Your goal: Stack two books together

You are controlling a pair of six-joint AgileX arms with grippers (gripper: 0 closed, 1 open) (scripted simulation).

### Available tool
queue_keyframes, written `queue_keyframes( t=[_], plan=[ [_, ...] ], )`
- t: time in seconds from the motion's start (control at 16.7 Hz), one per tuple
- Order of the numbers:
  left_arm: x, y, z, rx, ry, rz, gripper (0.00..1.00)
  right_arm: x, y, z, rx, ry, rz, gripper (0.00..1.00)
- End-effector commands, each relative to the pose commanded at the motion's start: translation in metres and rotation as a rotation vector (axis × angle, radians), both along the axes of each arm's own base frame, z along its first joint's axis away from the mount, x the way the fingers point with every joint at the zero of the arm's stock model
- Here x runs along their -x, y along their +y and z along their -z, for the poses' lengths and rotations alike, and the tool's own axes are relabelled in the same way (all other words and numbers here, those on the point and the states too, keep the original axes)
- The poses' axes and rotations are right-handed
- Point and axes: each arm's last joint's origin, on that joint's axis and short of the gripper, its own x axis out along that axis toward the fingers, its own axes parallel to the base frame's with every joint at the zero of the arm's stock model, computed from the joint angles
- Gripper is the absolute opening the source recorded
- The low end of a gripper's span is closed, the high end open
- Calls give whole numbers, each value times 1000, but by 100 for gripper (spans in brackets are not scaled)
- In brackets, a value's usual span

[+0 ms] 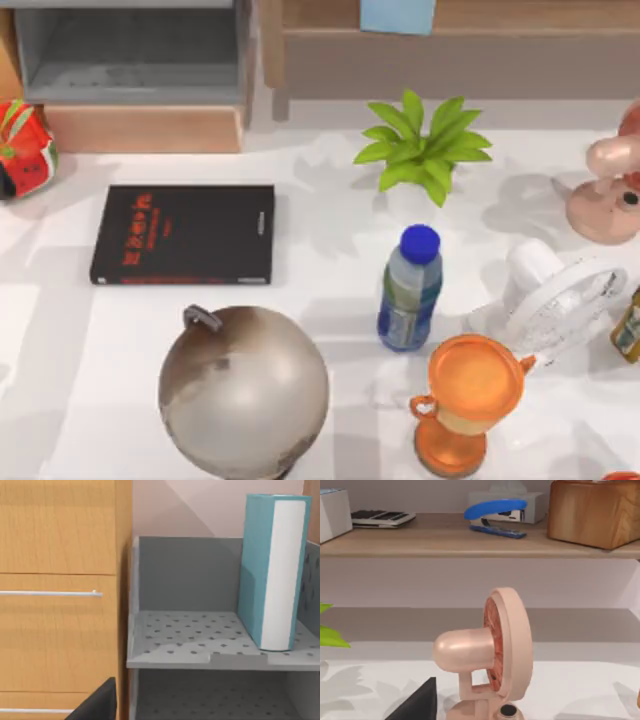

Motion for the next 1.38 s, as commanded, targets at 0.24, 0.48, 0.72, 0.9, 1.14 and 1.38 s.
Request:
queue_keyframes(
  t=[0.24, 0.48, 0.72, 0.9, 1.14, 1.38],
  plan=[
    [-82, -20, -35, 4, 37, -5, 100, 0, 0, 0, 0, 0, 0, 100],
    [-177, -52, -26, 1, 80, -8, 100, 0, 0, 0, 0, 0, 0, 100],
    [-247, -85, 7, -2, 95, -6, 100, 0, 0, 0, 0, 0, 0, 100],
    [-273, -101, 24, -1, 88, -3, 100, 0, 0, 0, 0, 0, 0, 100],
    [-280, -106, 29, 0, 85, -2, 100, 0, 0, 0, 0, 0, 0, 100],
    [-280, -104, 30, 0, 88, -5, 100, 0, 0, 0, 0, 0, 0, 100]
  ],
)
